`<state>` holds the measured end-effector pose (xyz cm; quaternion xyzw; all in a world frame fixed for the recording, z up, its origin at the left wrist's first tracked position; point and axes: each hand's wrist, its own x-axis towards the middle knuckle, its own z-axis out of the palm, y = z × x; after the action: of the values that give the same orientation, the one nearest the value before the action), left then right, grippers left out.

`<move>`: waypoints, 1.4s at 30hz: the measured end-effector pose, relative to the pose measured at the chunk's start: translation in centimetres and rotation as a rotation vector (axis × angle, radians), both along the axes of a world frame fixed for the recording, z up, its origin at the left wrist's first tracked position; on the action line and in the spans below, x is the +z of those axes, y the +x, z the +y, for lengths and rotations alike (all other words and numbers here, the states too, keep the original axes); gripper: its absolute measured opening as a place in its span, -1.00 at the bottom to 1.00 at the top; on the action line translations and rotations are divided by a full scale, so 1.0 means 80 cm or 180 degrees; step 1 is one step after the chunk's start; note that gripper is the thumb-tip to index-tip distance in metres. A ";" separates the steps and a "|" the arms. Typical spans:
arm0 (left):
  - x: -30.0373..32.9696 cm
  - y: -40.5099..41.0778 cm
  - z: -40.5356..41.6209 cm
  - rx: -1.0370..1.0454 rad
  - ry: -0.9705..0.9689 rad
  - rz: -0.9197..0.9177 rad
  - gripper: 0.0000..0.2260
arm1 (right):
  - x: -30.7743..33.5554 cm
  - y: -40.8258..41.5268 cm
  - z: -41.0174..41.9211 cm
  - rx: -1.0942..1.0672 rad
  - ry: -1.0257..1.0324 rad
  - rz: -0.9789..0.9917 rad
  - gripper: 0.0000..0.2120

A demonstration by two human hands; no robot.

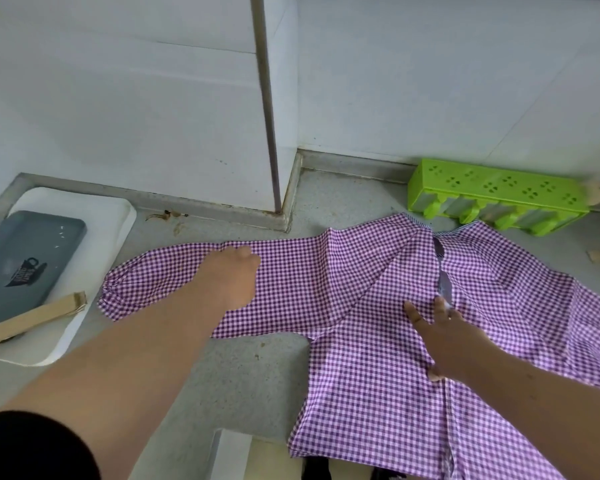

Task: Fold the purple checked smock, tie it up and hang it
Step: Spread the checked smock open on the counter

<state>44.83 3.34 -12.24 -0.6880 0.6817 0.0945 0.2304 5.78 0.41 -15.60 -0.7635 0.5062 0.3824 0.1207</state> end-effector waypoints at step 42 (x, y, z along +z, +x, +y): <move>-0.050 -0.248 -0.155 0.0404 0.0166 -0.0005 -0.59 | -0.013 -0.257 -0.165 -0.2419 -0.0497 -0.1236 0.13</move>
<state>25.00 -9.06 -16.25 -0.7237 0.6338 0.1260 0.2423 -14.80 -12.75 -16.63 -0.5875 0.7466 0.1206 0.2878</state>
